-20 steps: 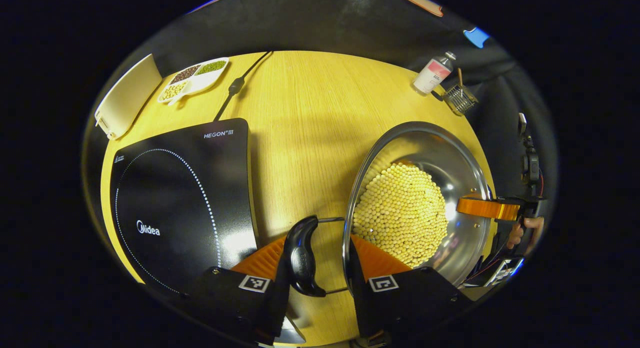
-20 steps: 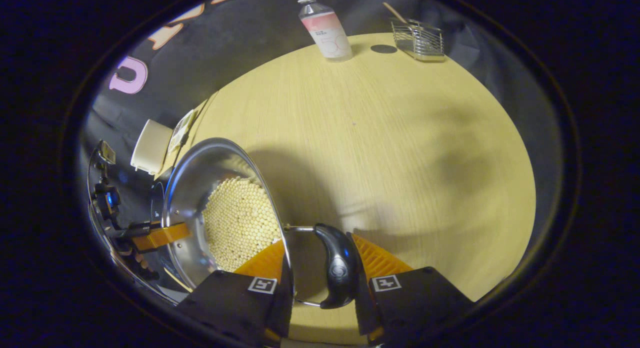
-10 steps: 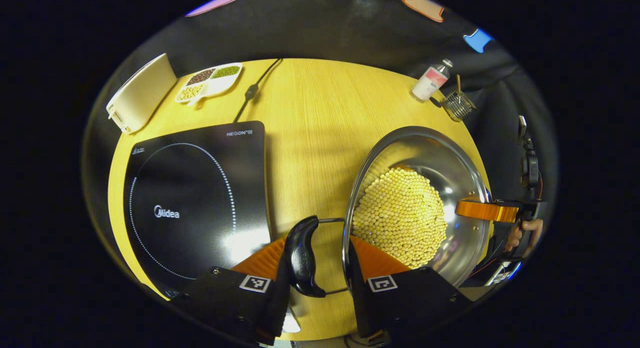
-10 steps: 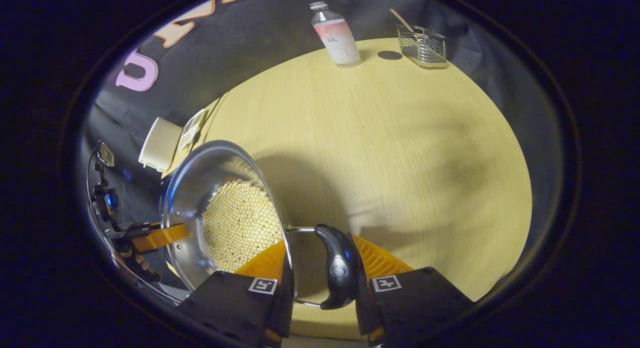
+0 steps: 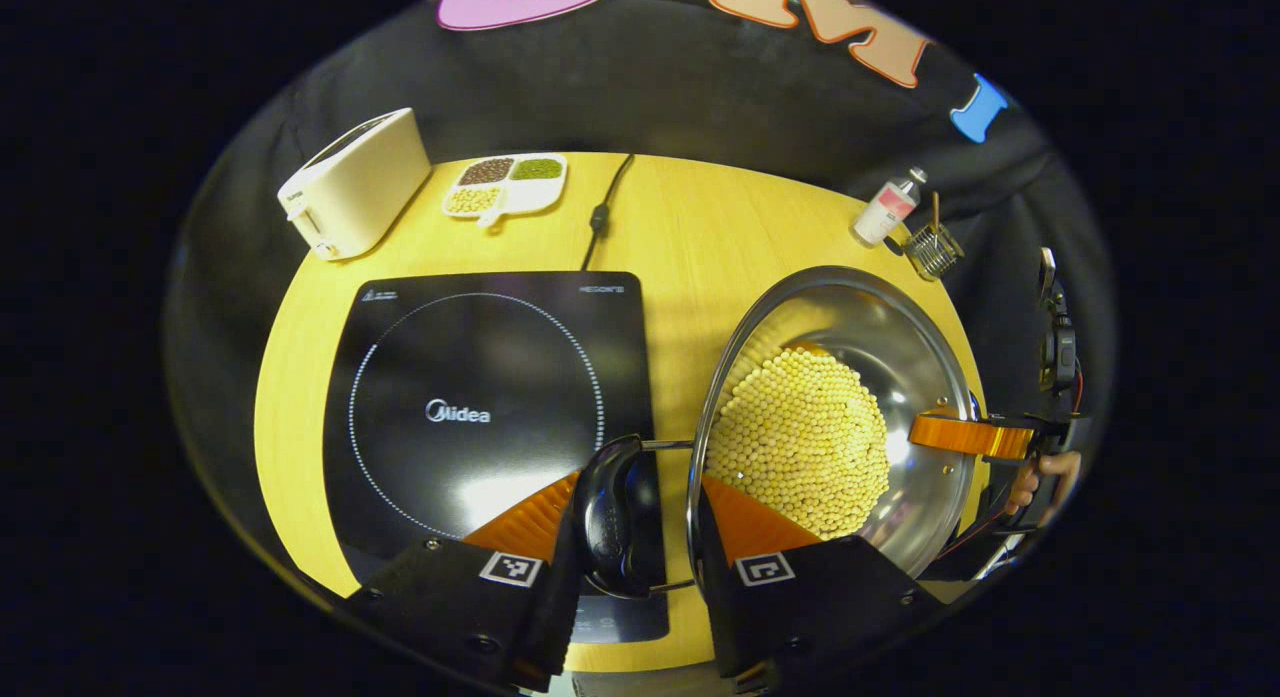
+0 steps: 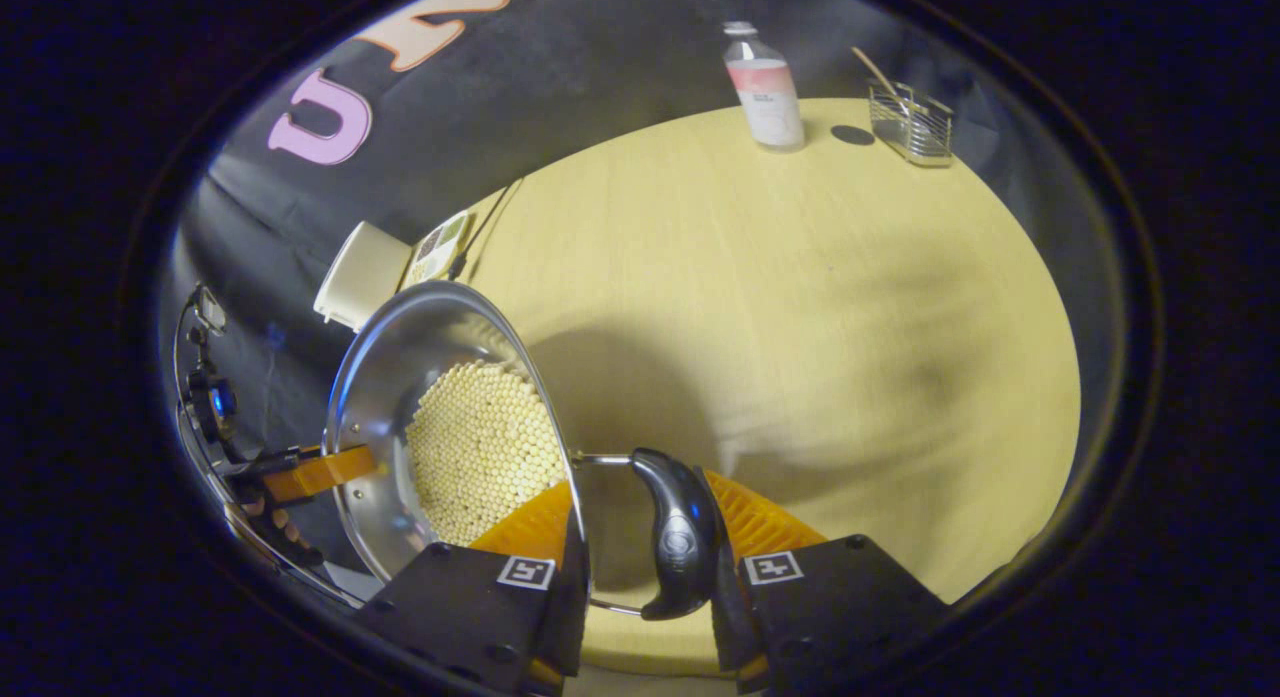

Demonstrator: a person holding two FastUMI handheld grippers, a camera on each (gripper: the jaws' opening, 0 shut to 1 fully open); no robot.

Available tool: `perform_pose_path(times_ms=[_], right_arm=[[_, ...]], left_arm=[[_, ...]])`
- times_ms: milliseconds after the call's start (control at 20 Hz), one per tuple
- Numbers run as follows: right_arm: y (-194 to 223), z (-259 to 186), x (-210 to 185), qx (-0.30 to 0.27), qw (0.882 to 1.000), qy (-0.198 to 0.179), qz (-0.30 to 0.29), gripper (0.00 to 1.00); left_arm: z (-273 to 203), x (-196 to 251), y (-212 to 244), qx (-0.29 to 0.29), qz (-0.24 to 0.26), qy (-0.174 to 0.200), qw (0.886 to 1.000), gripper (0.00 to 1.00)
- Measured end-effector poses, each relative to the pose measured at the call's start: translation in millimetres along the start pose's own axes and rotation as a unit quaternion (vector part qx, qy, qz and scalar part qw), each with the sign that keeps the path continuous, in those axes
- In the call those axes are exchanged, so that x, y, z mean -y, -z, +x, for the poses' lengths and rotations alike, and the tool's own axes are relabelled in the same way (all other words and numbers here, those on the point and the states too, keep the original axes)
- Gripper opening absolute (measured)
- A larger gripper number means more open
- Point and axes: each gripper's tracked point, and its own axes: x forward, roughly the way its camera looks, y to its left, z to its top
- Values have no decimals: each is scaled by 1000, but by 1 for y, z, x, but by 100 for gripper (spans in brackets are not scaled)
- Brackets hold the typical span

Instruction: First push the handle of the pot to place it horizontally, then grasp the pot with both hands and set it on the induction cooktop.

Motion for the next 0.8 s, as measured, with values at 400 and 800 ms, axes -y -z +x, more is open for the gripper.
perform_pose_path(times_ms=[400, 800], right_arm=[[21, 12, -92, 26, 999, 39, 9, 54], [30, 33, -164, 27, 997, 76, 14, 47]], left_arm=[[-7, -88, -16, 24, 23, 42, 999, 55], [-2, -165, -22, 22, 23, 66, 997, 55]])
